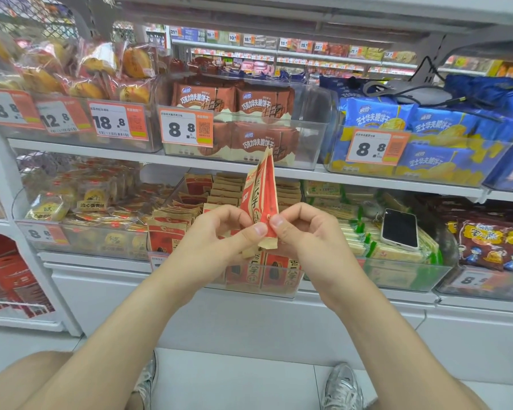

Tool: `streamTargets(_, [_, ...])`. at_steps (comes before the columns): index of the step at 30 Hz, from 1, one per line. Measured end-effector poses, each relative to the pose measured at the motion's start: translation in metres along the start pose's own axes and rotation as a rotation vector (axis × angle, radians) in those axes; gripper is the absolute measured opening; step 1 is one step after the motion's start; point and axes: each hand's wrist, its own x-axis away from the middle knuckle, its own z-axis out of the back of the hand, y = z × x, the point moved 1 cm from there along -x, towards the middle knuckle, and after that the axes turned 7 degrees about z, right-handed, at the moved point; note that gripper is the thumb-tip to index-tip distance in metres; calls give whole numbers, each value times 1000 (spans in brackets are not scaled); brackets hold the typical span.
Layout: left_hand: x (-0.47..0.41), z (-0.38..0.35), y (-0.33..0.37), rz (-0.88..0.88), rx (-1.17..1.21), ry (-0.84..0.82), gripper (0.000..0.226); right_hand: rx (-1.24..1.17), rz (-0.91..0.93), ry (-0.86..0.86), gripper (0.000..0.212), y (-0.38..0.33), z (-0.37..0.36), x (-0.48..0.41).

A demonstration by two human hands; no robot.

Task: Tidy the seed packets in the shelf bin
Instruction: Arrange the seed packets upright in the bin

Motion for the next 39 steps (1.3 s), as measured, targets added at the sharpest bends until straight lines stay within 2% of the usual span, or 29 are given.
streamTargets(5, [-2,-3,0,-43,34,85,46,237,-17,-213,15,1,-5,5])
streamTargets(9, [-8,-2,-4,-36,79,160,43,255,-60,-362,14,-1,-10,13])
streamTargets(12, [-6,-7,-5,-9,122,101,38,249,-41,-271,18,-7,-14,11])
streamTargets(16, [-3,-17,-8,-46,90,-3,40,158,-55,-15,33,-2,-12,1])
streamTargets(18, [-1,-23,-10,-45,40,-42,39,155,-5,61,29,-2,-13,-1])
streamTargets(20, [1,-27,-12,-33,15,-46,27,89,14,102,23,-1,-12,-2])
streamTargets(22, [0,-27,-11,-18,24,-42,22,18,-26,97,21,0,-9,-3])
streamTargets(28, [-3,-23,-12,11,25,-81,25,-97,-95,37,17,-6,-6,-1])
streamTargets(31, [-4,-22,-13,32,81,-106,26,-89,-60,59,17,-8,-8,0])
streamTargets(33, [-8,-21,-9,60,163,-121,34,-19,11,91,6,-5,-7,-2])
streamTargets(34, [-8,-21,-10,66,196,-130,37,32,36,102,14,-5,-7,-2])
streamTargets(36, [1,-23,-10,64,245,-192,29,85,42,74,34,-3,-7,-2])
streamTargets(39, [-5,-29,-9,64,215,-228,35,94,-2,2,26,-2,-6,0])
